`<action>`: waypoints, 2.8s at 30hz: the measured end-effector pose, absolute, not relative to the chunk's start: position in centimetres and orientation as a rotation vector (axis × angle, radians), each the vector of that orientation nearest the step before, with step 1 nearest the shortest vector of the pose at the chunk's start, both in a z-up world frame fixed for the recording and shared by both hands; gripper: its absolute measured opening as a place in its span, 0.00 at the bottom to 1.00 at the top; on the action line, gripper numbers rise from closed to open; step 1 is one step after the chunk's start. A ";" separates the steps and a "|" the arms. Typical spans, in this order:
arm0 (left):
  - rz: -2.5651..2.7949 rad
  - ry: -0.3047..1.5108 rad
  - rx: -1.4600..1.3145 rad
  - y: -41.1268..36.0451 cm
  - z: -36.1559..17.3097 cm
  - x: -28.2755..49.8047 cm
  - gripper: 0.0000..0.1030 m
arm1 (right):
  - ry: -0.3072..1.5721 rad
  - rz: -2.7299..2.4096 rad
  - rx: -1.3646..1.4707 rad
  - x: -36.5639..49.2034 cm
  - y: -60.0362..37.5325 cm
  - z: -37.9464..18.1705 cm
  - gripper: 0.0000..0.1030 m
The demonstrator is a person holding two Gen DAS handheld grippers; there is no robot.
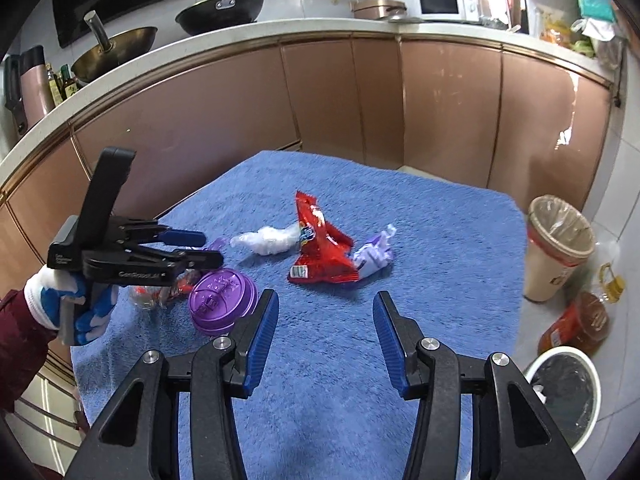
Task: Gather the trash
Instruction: 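Grasp the purple wrapper on the table with the left tool, then grasp the red chip bag with the right tool, then carry the purple wrapper and red chip bag to the white bin and open both tools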
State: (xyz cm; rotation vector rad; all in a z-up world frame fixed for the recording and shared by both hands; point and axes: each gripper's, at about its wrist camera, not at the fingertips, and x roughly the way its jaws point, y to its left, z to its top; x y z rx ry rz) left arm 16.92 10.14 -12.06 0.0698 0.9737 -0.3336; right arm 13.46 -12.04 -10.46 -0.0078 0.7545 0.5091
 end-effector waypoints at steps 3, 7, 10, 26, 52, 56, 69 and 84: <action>-0.339 0.993 0.090 9.9 -12.9 17.7 0.22 | 0.761 0.524 -0.020 14.8 -11.0 -11.0 0.49; -0.335 0.996 0.076 10.5 -13.5 18.5 0.14 | 0.759 0.544 -0.047 16.7 -9.6 -11.1 0.49; -0.335 0.993 0.003 11.9 -13.6 19.5 0.10 | 0.765 0.556 -0.068 18.3 -8.4 -11.4 0.49; -0.282 0.930 -0.269 18.8 -12.4 21.0 0.07 | 0.850 0.596 -0.094 22.5 -5.7 -14.1 0.18; -0.227 0.711 -0.285 20.1 -0.5 9.4 0.07 | 0.637 0.608 -0.042 10.8 -11.3 -2.8 0.02; -0.238 0.683 -0.280 19.3 1.3 7.5 0.07 | 0.587 0.594 -0.041 8.3 -12.5 -0.7 0.02; -0.351 0.673 -0.225 10.2 5.1 6.3 0.07 | 0.517 0.465 0.042 4.1 -22.1 0.7 0.02; -0.709 0.901 -0.132 -18.2 -1.7 16.0 0.07 | 0.686 0.182 0.211 7.5 -38.8 -10.4 0.02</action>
